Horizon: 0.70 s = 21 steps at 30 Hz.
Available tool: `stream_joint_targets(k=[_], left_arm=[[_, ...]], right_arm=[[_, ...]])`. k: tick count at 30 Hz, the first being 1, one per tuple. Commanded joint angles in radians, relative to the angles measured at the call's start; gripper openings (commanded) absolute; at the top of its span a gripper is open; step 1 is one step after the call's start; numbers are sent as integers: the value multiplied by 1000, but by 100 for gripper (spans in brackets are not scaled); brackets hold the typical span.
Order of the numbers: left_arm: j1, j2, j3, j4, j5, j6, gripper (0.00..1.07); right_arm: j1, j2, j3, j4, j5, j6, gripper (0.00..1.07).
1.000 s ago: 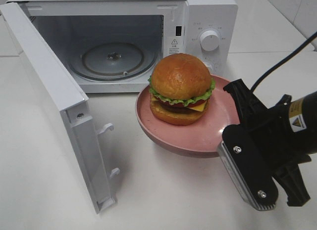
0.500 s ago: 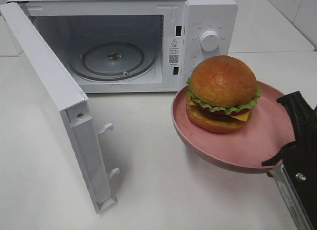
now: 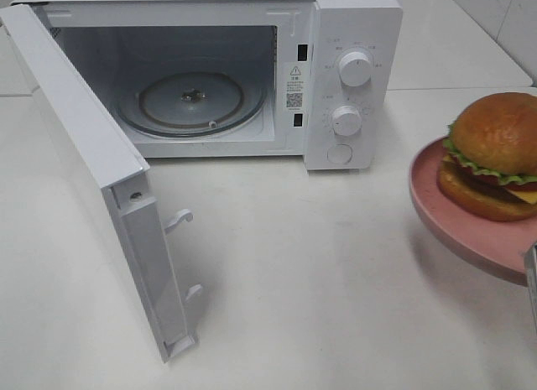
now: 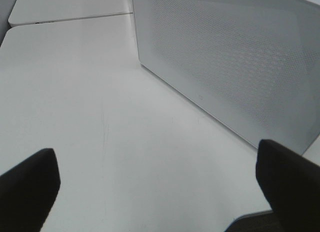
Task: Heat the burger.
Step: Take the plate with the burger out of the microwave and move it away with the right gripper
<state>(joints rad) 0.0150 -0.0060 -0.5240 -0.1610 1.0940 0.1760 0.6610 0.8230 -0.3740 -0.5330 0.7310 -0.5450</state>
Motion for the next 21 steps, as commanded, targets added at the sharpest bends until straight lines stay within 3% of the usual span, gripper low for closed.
stream_joint_targets(k=[1,15,21], left_arm=[[-4,-16,2,-1,-15,-8,100],[-4,-16,2,-1,-15,-8,100],[-4,-16,2,-1,-15,-8,100]], right_arm=[[-6,-12,-5,-95,18,116,0],[-6,-5,-5,-204,192,617,0],[-6,116,-9,-260,231,818,0]])
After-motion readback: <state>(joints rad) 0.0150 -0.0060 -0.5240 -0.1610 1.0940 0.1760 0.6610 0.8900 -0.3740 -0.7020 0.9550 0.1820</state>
